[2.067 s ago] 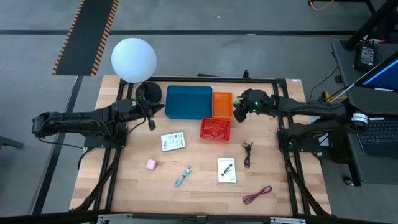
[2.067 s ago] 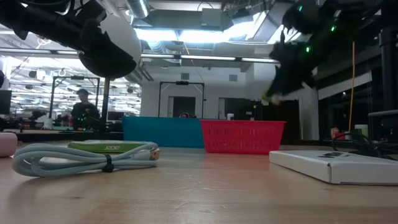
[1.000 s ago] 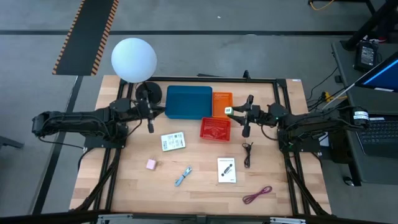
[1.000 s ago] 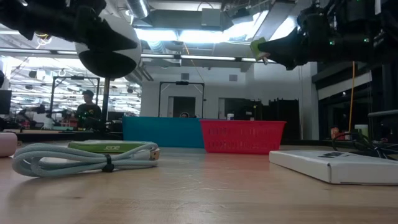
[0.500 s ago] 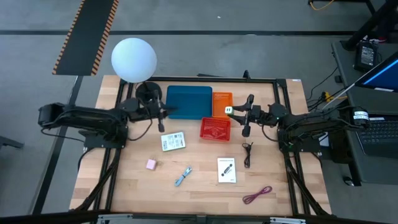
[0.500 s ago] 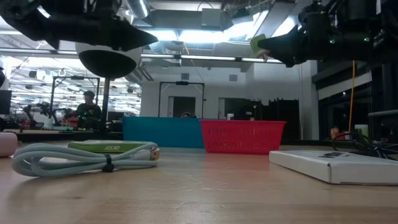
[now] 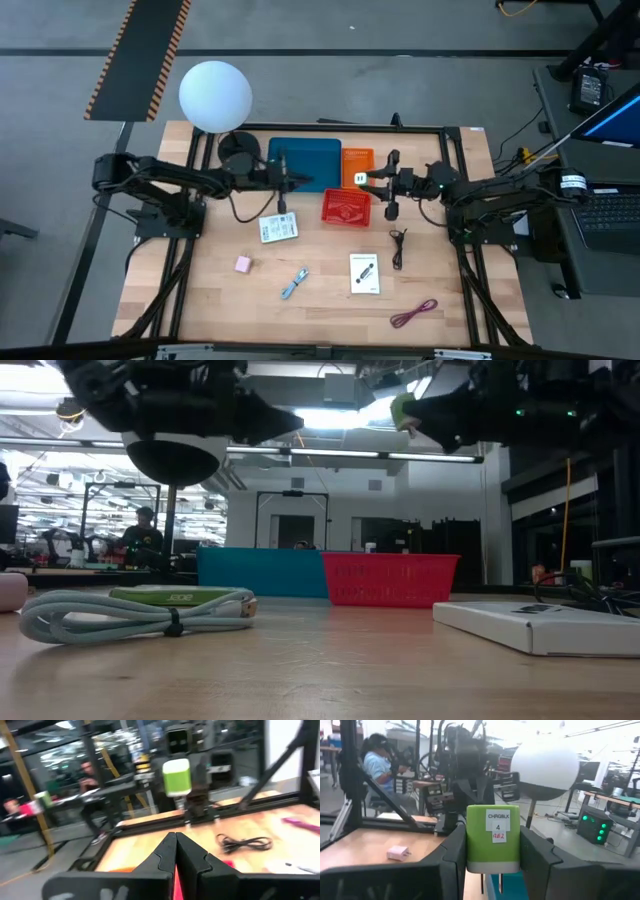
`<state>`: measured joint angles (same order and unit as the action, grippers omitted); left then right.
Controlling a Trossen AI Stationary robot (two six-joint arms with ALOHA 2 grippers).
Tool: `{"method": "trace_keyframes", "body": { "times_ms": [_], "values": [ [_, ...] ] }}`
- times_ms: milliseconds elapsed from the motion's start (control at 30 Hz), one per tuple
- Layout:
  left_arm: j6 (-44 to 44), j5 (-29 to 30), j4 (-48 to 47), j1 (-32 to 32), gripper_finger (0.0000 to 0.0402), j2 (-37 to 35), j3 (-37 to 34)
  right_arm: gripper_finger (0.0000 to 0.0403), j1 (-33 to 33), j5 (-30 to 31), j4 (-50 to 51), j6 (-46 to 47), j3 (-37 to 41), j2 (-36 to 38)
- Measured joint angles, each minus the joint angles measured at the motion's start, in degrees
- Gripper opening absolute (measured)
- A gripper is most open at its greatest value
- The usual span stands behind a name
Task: Pick and place items into bin
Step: Put the green charger adapter into the red bin
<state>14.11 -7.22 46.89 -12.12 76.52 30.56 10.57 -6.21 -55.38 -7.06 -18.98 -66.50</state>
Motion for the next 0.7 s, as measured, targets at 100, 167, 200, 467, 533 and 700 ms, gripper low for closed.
{"method": "trace_keyframes", "body": {
  "times_ms": [100, 167, 200, 467, 533, 700],
  "values": [
    [-0.6, -1.0, -3.0, 0.0, 0.0003, 2.2, 3.3, 0.0119, 0.0, 0.0, 0.5, -1.2, -2.6, -4.1],
    [-1.2, -1.0, -4.4, 0.0, 0.0004, 3.4, 4.7, 0.0119, 0.0, 0.0, 0.6, -1.8, -4.5, -6.8],
    [-1.2, -1.0, -4.6, 0.0, 0.0004, 3.9, 5.1, 0.0119, 0.0, 0.0, 0.5, -2.2, -5.3, -8.1],
    [-1.3, -0.1, -4.7, 0.0, 0.0004, 4.9, 5.5, 0.0119, 0.0, -2.9, 0.5, -2.5, -11.7, -16.7],
    [-1.0, 0.0, -4.7, 0.0, 0.0004, 4.9, 5.5, 0.0119, 0.0, -3.0, 0.5, -2.7, -12.7, -17.6],
    [-0.9, 0.0, -4.7, 0.0, 0.0004, 4.9, 5.5, 0.0119, 0.0, -3.0, 0.4, -4.9, -13.2, -18.1]
  ]
}}
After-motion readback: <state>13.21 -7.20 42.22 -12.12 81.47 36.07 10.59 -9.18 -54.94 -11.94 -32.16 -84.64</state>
